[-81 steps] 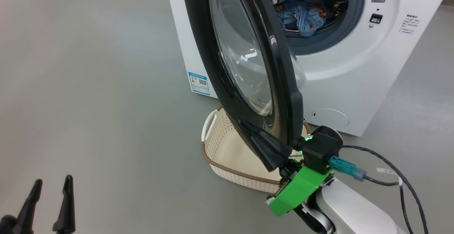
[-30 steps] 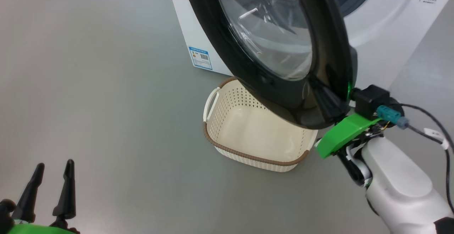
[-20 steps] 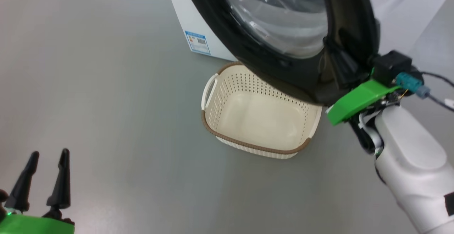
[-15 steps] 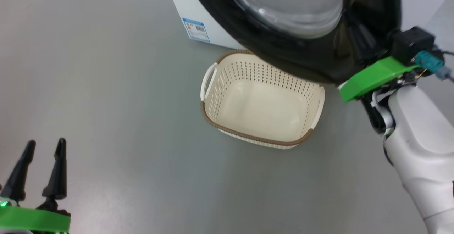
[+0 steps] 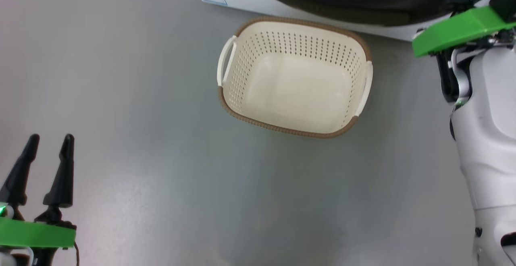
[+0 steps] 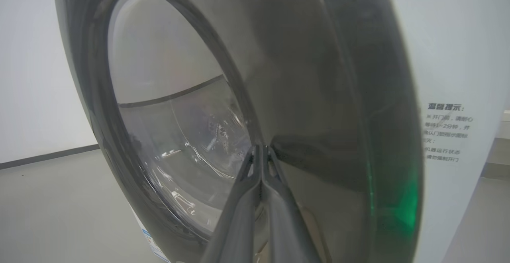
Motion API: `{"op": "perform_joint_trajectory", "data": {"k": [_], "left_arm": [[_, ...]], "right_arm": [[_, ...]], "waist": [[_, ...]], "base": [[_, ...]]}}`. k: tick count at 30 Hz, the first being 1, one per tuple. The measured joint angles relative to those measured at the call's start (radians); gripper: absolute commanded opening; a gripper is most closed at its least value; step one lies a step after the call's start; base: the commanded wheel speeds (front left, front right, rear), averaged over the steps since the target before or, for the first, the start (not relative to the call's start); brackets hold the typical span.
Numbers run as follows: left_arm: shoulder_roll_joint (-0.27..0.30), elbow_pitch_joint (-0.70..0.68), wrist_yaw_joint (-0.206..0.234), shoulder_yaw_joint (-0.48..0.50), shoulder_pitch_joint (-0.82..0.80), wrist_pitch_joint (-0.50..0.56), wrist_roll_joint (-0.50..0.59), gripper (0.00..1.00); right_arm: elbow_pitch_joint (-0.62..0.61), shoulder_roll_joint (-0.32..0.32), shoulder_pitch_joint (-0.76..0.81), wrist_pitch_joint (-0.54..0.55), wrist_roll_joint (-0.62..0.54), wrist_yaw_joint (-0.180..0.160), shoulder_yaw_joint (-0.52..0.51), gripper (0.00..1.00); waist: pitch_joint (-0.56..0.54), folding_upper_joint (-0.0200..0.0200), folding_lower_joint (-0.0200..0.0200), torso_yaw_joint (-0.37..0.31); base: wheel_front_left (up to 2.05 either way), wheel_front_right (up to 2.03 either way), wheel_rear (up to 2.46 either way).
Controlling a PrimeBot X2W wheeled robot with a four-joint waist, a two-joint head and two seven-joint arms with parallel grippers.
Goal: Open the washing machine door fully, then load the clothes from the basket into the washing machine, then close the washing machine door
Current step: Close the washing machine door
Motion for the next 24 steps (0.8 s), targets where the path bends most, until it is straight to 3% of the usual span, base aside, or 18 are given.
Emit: {"op": "perform_joint_trajectory", "data": {"k": [12, 24], "left_arm": [[0.015, -0.016, 0.0, 0.008, -0.052, 0.0, -0.017, 1.0], [0.013, -0.029, 0.0, 0.021, -0.062, 0.0, -0.018, 1.0]], "right_arm": [[0.008, 0.016, -0.142, 0.008, -0.106, 0.0, -0.082, 0.0], [-0.024, 0.026, -0.25, 0.071, -0.169, 0.001, -0.094, 0.0]], "waist": [[0.106, 0.0, 0.0, -0.019], [0.156, 0.0, -0.0001, -0.012]], "base": [[0.0, 0.0, 0.0], [0.0, 0.0, 0.0]]}}
